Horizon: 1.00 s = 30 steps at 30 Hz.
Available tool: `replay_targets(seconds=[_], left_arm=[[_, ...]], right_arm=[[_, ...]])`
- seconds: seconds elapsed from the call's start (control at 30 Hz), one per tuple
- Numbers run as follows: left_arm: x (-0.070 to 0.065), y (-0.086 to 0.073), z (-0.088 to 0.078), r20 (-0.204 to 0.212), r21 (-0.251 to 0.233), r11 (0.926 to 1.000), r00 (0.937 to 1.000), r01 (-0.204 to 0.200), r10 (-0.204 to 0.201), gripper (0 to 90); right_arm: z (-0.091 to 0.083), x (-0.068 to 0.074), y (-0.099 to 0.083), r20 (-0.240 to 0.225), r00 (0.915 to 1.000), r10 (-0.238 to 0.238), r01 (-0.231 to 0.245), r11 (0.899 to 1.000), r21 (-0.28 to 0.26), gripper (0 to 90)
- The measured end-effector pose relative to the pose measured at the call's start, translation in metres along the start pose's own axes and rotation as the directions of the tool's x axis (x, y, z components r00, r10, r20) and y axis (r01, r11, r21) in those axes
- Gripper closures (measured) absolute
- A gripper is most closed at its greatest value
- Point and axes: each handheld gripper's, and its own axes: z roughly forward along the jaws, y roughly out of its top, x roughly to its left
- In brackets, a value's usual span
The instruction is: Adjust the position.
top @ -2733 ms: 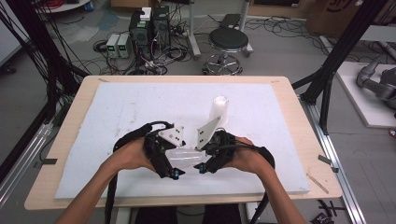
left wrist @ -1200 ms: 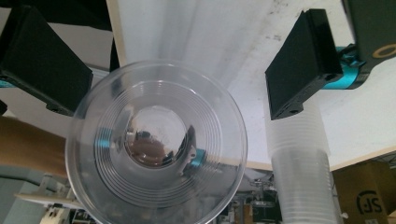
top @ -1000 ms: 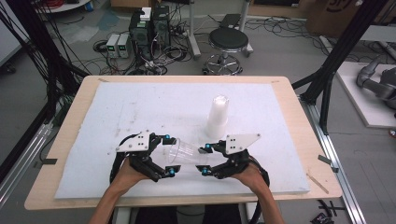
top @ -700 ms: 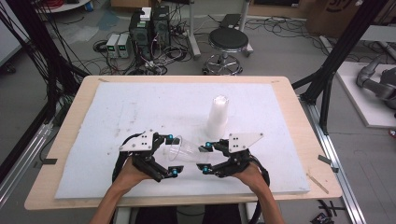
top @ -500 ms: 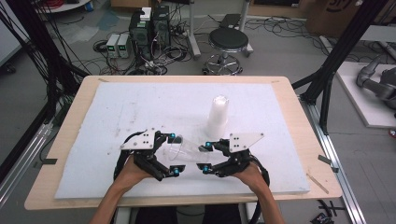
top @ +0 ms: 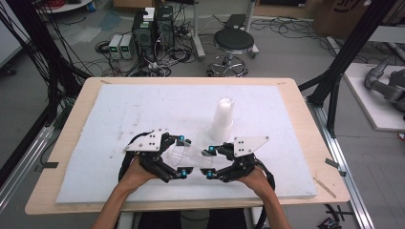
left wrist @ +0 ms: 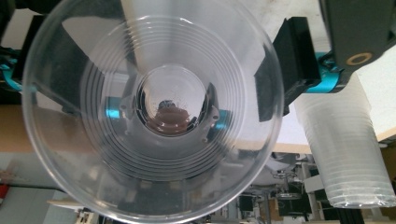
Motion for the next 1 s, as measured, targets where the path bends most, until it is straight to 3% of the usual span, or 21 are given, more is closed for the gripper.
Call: replay_targets(seconds=[0.27, 0.53, 0.6, 0.63, 0.7, 0.8, 0.93, 1.0], left_arm=[[-0.001, 0.0, 0.0, 0.019, -0.001, 0.9999, 0.9997, -0.014, 0.014, 28.3], [-0.002, 0.0, 0.0, 0.013, 0.022, 0.9995, 0.9996, -0.024, 0.024, 31.5], [-0.003, 0.0, 0.0, 0.011, 0.026, 0.9993, 0.9996, -0.026, 0.026, 31.5], [-0.002, 0.0, 0.0, 0.003, 0.034, 0.999, 0.9996, -0.029, 0.029, 31.5], [-0.002, 0.0, 0.0, 0.001, 0.035, 0.9989, 0.9996, -0.03, 0.03, 31.5], [-0.002, 0.0, 0.0, 0.001, 0.037, 0.9988, 0.9995, -0.031, 0.031, 31.4], [-0.002, 0.0, -0.002, -0.015, 0.045, 0.9984, 0.9993, -0.035, 0.035, 31.3], [-0.002, 0.0, -0.003, -0.019, 0.053, 0.9979, 0.9991, -0.036, 0.037, 31.3]], right_arm=[[0.002, -0.001, -0.001, -0.014, 0.9999, 0.001, -0.001, 1.0, 0.001, 42.8], [0.002, -0.001, -0.003, -0.017, 0.9999, 0.0, 0.001, 1.0, 0.013, 42.8], [0.003, -0.001, -0.003, -0.026, 0.9996, 0.006, -0.005, 1.0, 0.016, 39.8], [0.005, -0.001, -0.003, -0.012, 0.9992, 0.037, -0.037, 0.999, 0.024, 14.1], [0.008, -0.001, -0.002, 0.052, 0.997, 0.057, -0.06, 0.996, 0.06, 12.1], [0.01, 0.0, -0.003, 0.027, 0.998, 0.057, -0.059, 0.996, 0.071, 12.2], [0.01, 0.001, -0.003, 0.04, 0.9976, 0.057, -0.059, 0.996, 0.073, 12.2], [0.008, 0.001, -0.003, 0.07, 0.9965, 0.046, -0.052, 0.996, 0.074, 12.1]])
